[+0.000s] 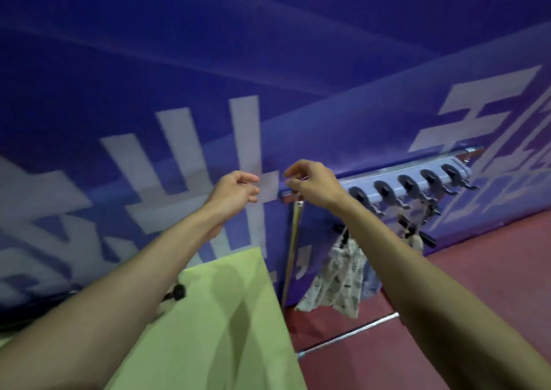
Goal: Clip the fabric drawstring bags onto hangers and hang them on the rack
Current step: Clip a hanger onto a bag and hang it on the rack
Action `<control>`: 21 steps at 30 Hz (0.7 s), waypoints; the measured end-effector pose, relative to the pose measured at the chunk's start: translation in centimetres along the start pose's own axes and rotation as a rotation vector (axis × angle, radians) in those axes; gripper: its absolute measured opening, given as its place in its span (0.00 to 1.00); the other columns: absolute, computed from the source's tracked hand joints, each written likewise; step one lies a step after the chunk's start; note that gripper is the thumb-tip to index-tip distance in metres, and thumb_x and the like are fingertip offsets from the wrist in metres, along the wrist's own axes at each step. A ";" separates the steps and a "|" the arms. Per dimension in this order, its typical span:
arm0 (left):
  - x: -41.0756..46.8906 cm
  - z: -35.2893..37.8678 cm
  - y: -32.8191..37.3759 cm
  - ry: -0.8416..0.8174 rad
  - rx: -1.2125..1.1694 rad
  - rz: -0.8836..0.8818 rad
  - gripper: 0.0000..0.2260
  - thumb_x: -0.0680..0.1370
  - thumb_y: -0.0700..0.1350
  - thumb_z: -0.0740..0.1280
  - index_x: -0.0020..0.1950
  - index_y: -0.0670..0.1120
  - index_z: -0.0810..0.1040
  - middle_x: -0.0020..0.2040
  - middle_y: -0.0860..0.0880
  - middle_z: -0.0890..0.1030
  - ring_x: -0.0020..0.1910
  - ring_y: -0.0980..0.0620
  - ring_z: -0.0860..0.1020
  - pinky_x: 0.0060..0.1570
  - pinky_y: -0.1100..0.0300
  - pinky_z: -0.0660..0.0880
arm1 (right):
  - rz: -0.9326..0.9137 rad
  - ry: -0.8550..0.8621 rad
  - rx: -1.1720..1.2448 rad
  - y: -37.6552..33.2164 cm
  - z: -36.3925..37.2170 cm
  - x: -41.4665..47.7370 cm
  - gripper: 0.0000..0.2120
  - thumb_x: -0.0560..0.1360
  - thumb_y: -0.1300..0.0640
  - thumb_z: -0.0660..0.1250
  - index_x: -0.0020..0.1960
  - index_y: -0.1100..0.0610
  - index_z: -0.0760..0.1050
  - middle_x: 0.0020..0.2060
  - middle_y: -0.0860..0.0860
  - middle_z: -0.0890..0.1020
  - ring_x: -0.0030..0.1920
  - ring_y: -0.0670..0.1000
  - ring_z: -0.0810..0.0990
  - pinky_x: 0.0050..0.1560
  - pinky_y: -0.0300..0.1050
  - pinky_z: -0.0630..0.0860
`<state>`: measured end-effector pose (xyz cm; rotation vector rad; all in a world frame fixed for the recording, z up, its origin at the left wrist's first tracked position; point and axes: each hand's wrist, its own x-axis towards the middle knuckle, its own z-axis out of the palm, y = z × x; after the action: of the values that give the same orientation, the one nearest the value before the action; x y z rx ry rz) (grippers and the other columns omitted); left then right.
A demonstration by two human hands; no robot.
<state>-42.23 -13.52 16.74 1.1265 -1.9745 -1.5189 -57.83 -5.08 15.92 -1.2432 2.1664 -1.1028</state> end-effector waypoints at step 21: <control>-21.0 -23.1 -30.7 0.237 0.038 -0.540 0.06 0.75 0.43 0.62 0.42 0.54 0.70 0.52 0.42 0.80 0.48 0.42 0.79 0.49 0.52 0.75 | -0.075 -0.568 -0.339 -11.8 35.5 -10.9 0.12 0.75 0.58 0.64 0.58 0.57 0.77 0.55 0.56 0.81 0.55 0.57 0.77 0.48 0.43 0.70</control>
<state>-2.34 -13.44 -1.13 1.8706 -1.6198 -1.4988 -22.14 -14.53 3.46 -1.5606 1.9091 -0.3349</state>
